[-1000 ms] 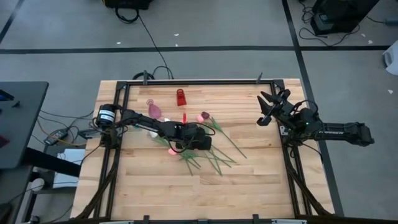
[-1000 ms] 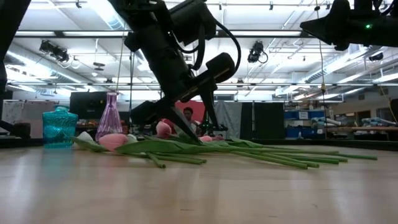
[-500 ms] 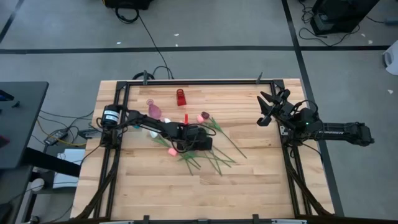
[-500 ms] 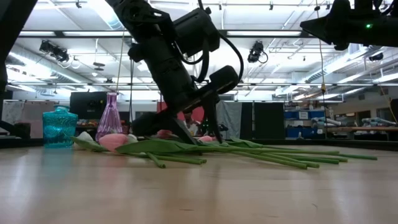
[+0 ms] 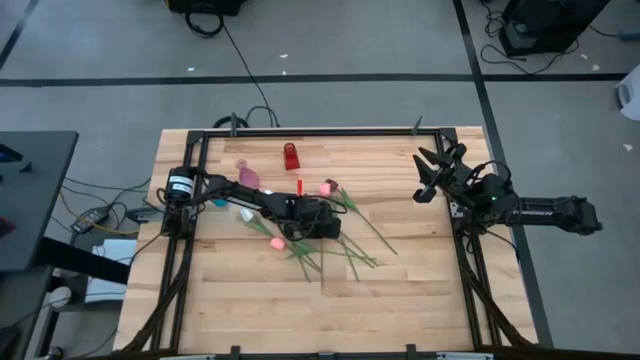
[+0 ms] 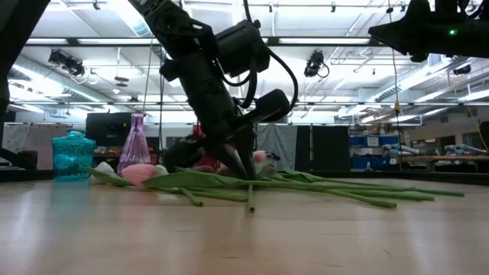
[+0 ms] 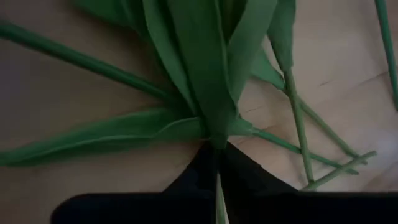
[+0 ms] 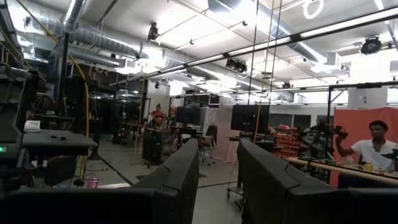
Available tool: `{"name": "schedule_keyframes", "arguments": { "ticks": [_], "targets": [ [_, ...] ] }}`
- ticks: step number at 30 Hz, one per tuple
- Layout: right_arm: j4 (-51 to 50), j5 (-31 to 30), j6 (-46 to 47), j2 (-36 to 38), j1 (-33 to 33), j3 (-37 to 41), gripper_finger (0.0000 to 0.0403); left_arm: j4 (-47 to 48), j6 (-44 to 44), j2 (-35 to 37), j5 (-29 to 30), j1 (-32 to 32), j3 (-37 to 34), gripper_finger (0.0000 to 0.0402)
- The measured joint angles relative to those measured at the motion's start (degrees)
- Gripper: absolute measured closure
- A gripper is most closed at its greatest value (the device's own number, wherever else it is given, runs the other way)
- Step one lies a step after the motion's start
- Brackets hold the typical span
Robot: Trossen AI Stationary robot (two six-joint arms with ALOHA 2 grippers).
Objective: Sort flowers into vase by color
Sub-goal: Put the pink flower into the purple vase
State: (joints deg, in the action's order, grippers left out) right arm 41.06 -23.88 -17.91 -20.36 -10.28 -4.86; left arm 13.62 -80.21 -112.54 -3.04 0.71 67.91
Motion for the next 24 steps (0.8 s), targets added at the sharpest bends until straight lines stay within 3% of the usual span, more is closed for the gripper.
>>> {"name": "schedule_keyframes", "arguments": {
  "ticks": [4, 9, 15, 20, 24],
  "targets": [
    [-0.1, 0.0, 0.0, 0.0, 0.0, 0.0, 0.0278, -0.1, 5.1, 1.4, -0.4, 0.2, 0.3, 0.0389],
    [0.0, 0.2, 0.0, -0.1, 0.0, 0.0, 0.0278, 0.0, 15.2, 6.5, 4.2, 0.3, 2.6, 0.0393],
    [0.3, 1.8, 1.0, -0.2, 0.1, 0.0, 0.0278, 1.3, 28.8, 15.6, 19.8, 0.5, 3.2, 0.0392],
    [0.5, 3.6, 1.4, -0.2, 0.1, 0.0, 0.0278, 1.7, 45.2, 22.4, 32.7, 1.0, 3.1, 0.0392],
    [0.5, 3.6, 1.4, -0.2, 0.1, 0.0, 0.0278, 2.4, 48.7, 26.2, 41.2, 1.0, 3.1, 0.0392]
  ]
}}
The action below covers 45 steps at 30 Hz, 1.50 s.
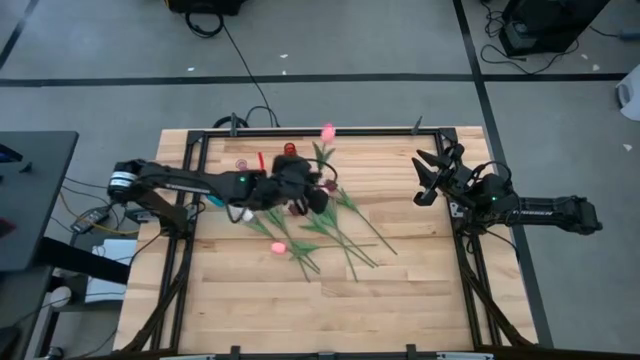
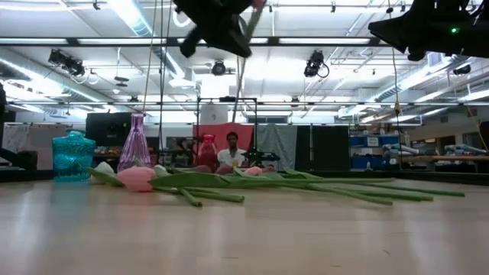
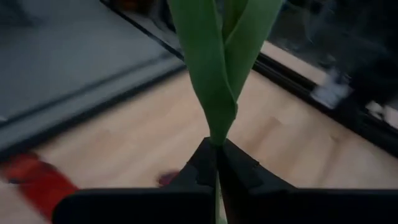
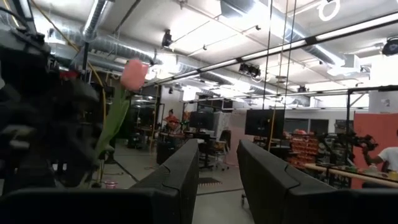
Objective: Sort flowers into vase by color
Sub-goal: Put the pink flower into the purple vase
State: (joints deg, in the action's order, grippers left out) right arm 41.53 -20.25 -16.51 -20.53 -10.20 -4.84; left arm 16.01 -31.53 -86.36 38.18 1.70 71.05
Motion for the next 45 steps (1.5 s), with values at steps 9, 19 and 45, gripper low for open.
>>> {"name": "schedule_keyframes", "arguments": {
  "ticks": [9, 19, 45],
  "targets": [
    [-0.4, 0.4, 0.0, -0.2, 0.0, 0.0, 0.0278, 3.7, 10.2, 2.9, 16.1, 3.6, 0.0, 0.0392],
    [0.0, 0.7, -0.1, -1.0, 0.0, 0.0, 0.0278, 21.8, 3.3, 12.1, 25.0, 6.6, 0.0, 0.0392],
    [0.5, 0.9, -0.1, -1.0, 0.0, 0.0, 0.0278, 23.0, 10.7, 33.8, 24.1, -0.5, -11.9, 0.0392]
  ]
}}
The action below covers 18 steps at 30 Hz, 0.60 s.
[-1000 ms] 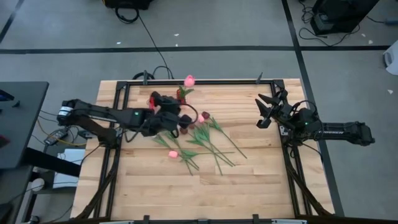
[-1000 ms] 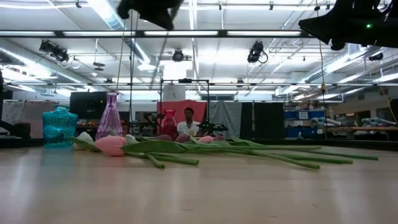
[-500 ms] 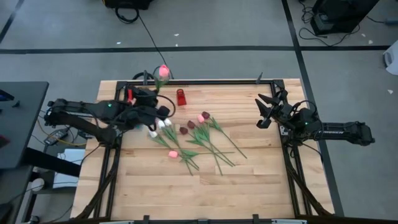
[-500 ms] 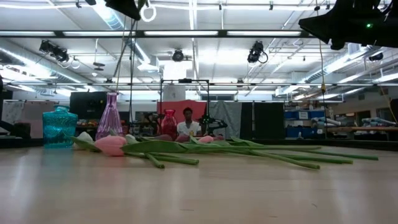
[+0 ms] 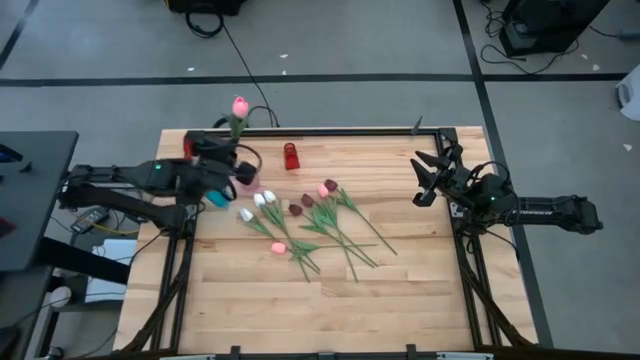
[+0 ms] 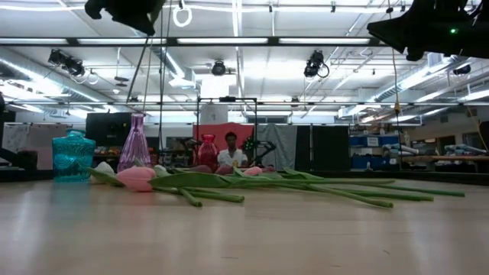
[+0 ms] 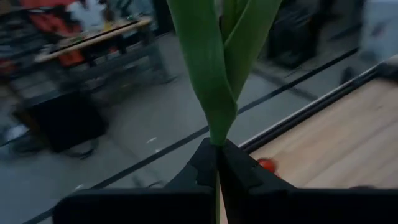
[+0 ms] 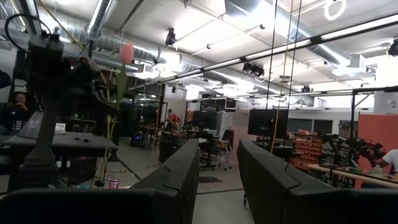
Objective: Sort flowers into vase by color
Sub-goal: Put the pink flower into the purple vase
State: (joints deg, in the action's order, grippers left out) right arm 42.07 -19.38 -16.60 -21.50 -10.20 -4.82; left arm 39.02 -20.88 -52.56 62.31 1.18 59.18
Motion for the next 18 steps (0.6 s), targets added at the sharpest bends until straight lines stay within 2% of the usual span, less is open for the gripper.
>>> {"name": "schedule_keyframes", "arguments": {
  "ticks": [4, 9, 12, 18],
  "targets": [
    [0.8, 0.0, 0.0, 0.0, 0.0, 0.0, 0.0278, -10.3, 8.6, 7.0, -8.9, -4.1, -4.0, 0.0397],
    [0.8, 0.3, 0.0, 0.0, 0.0, 0.0, 0.0278, -20.9, 13.9, 14.5, -16.1, -8.5, -10.1, 0.0399],
    [1.0, 0.5, 0.0, 0.0, 0.0, 0.0, 0.0278, -24.1, 15.0, 16.3, -17.2, -9.5, -14.1, 0.0399],
    [1.2, 1.2, 0.0, 0.0, 0.0, 0.0, 0.0278, -25.2, 14.9, 16.7, -15.5, -11.3, -18.8, 0.0399]
  ]
}}
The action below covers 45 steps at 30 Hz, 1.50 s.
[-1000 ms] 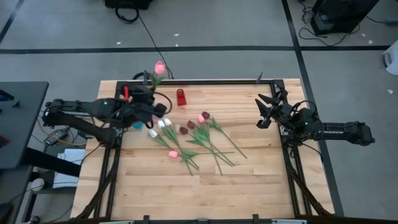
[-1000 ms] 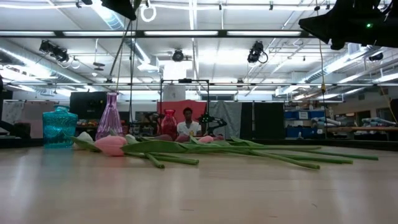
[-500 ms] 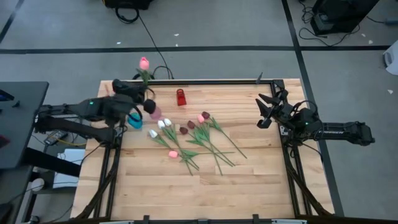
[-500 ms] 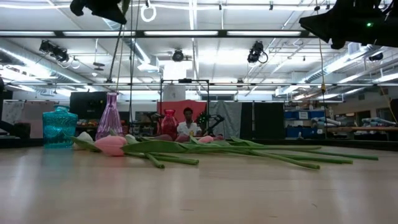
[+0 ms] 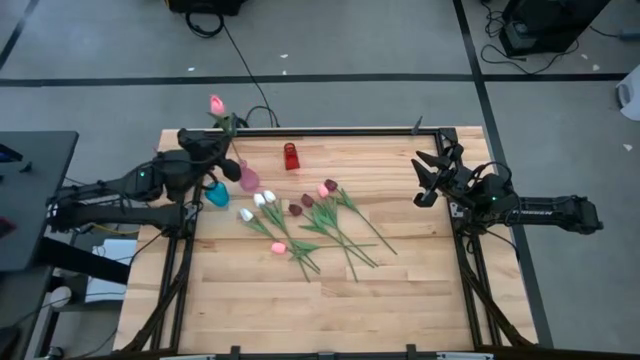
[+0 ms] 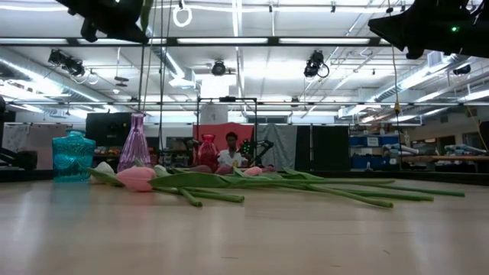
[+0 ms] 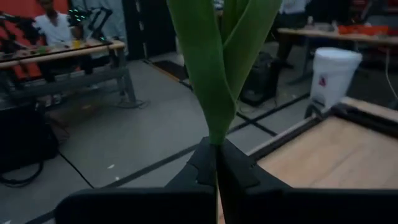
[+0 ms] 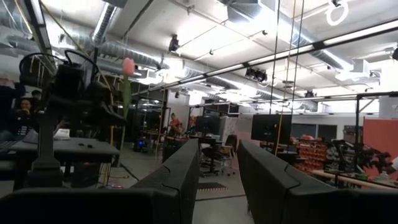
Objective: Sort flowers into vase by color
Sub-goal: Put the pink flower into the purple vase
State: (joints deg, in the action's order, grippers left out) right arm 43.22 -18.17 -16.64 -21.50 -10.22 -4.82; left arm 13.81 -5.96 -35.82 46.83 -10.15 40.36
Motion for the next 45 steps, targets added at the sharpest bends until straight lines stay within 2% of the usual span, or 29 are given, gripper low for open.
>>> {"name": "schedule_keyframes", "arguments": {
  "ticks": [8, 13, 22, 27, 32, 35, 37, 41, 45],
  "targets": [
    [0.1, 0.3, 0.0, -0.2, 0.0, 0.0, 0.0278, -0.2, 0.9, 0.0, 0.0, -0.8, -0.5, 0.0399],
    [0.2, 0.3, 0.0, -0.3, 0.0, 0.0, 0.0278, 1.8, -2.3, -0.5, -0.5, -0.8, -0.5, 0.0398],
    [0.2, 0.3, 0.0, -0.3, 0.0, 0.0, 0.0278, -1.6, -8.4, -0.5, 0.2, -0.8, -7.4, 0.0376],
    [0.2, 0.3, 0.0, -0.3, 0.0, 0.0, 0.0278, -2.5, -11.0, -0.5, 0.7, -0.8, -7.9, 0.0338],
    [0.2, 0.3, 0.0, -0.3, 0.0, 0.0, 0.0278, -1.0, -12.7, -0.1, 1.0, -0.8, -7.9, 0.0272],
    [0.2, 0.3, 0.0, -0.3, 0.0, 0.0, 0.0278, 5.2, -14.0, -0.1, 0.5, -0.7, -6.4, 0.0230],
    [0.2, 0.3, 0.0, -0.3, 0.0, 0.0, 0.0278, 11.0, -15.7, -0.1, -1.9, -0.7, -4.8, 0.0212],
    [0.2, 0.3, -0.2, -0.3, 0.0, 0.0, 0.0278, 23.1, -21.8, -0.1, -6.5, -0.7, -1.1, 0.0201],
    [0.2, 0.3, -0.3, -0.3, 0.0, 0.0, 0.0278, 28.2, -25.6, -0.1, -9.7, -0.7, 1.0, 0.0200]
  ]
}}
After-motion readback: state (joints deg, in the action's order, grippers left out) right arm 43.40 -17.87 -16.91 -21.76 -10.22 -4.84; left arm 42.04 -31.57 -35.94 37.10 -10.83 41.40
